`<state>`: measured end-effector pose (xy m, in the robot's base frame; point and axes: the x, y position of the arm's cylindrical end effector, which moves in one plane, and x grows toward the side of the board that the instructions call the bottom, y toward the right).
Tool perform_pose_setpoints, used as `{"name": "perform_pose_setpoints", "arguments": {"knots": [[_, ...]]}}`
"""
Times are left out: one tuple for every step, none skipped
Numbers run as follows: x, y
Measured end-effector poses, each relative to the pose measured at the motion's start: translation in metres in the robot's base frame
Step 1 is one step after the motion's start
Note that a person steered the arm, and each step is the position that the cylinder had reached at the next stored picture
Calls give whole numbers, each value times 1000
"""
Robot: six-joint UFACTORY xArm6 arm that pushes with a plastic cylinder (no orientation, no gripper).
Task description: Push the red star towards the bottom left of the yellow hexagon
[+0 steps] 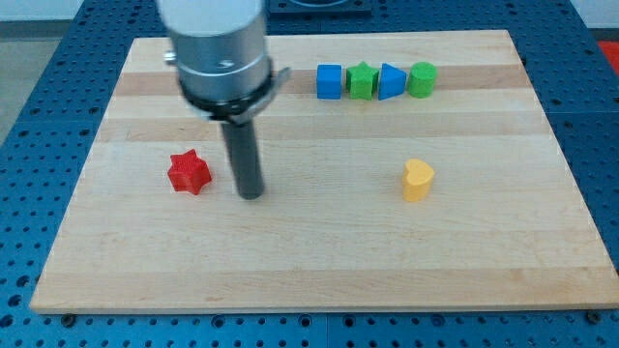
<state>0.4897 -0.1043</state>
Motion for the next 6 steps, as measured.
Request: {"name": "perform_pose_setpoints", "arguments": {"knots": [[0,-50],[-7,-77],[-27,-84],[-45,-93],[-65,-100],[-91,-101]]}}
